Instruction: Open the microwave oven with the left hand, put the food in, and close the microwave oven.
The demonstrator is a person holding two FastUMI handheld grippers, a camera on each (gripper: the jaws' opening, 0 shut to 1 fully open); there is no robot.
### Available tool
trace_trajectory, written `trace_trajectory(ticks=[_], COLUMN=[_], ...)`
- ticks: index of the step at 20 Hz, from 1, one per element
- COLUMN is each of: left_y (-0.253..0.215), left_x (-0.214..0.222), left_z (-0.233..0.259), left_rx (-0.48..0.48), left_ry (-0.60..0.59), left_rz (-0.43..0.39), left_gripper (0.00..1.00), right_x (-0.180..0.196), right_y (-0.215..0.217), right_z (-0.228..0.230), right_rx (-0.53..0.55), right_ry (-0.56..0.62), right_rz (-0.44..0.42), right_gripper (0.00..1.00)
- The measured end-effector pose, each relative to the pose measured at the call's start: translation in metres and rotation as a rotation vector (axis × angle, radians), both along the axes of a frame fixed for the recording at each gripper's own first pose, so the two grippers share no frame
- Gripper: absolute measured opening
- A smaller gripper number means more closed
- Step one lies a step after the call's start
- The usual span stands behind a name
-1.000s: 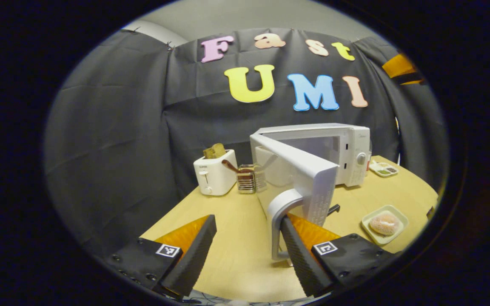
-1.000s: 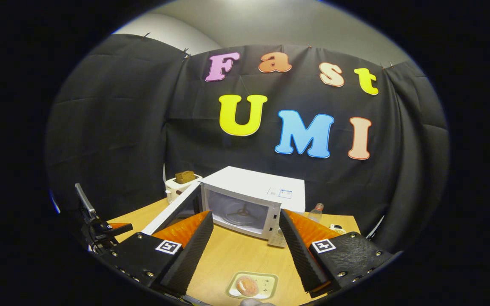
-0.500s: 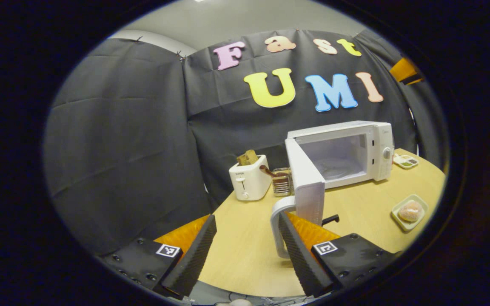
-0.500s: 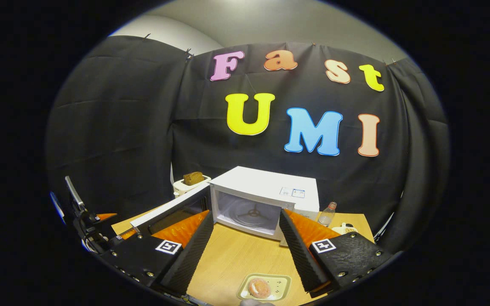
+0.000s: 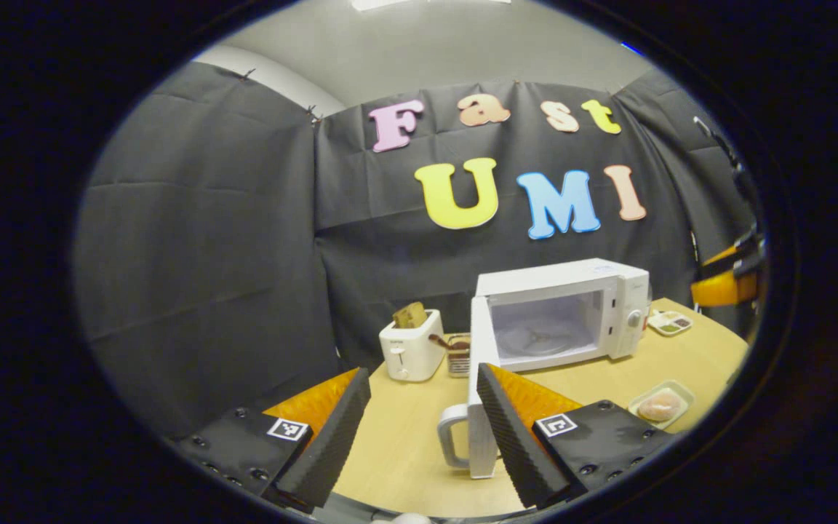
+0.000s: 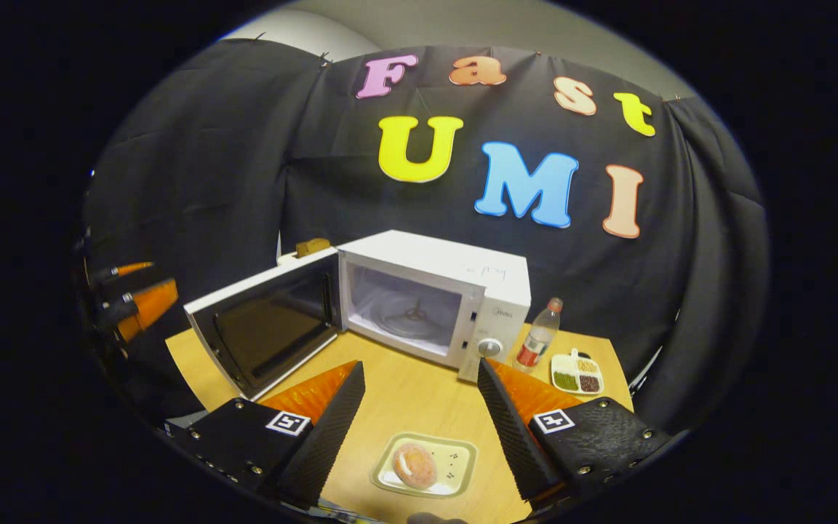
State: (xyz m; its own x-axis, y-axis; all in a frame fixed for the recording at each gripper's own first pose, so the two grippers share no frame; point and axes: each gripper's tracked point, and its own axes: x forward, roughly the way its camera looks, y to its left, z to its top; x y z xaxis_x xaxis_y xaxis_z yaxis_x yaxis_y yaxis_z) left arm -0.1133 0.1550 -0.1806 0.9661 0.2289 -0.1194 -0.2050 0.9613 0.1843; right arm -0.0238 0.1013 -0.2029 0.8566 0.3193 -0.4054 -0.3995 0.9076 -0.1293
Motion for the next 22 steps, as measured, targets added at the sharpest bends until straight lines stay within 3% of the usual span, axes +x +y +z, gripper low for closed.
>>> trace_trajectory(ticks=[4,11,22], left_y=[-0.035,-0.075,-0.096], left_x=[0.02,0.055,0.073], left_z=[0.033,0.065,0.078], left_rx=[-0.058,-0.065,-0.022], left_ry=[-0.038,-0.078,-0.071], left_rz=[-0.062,-0.125,-0.162], left_gripper=[0.99,0.98,0.97], right_x=[-0.014,-0.034,-0.013], right_y=[-0.018,-0.03,-0.026], right_z=[-0.07,-0.175,-0.228], right_rx=[-0.097,-0.205,-0.204], right_ry=[0.091,0.251,0.346], right_rz=[0.0,0.044,0.053], right_gripper=[0.95,0.96,0.96])
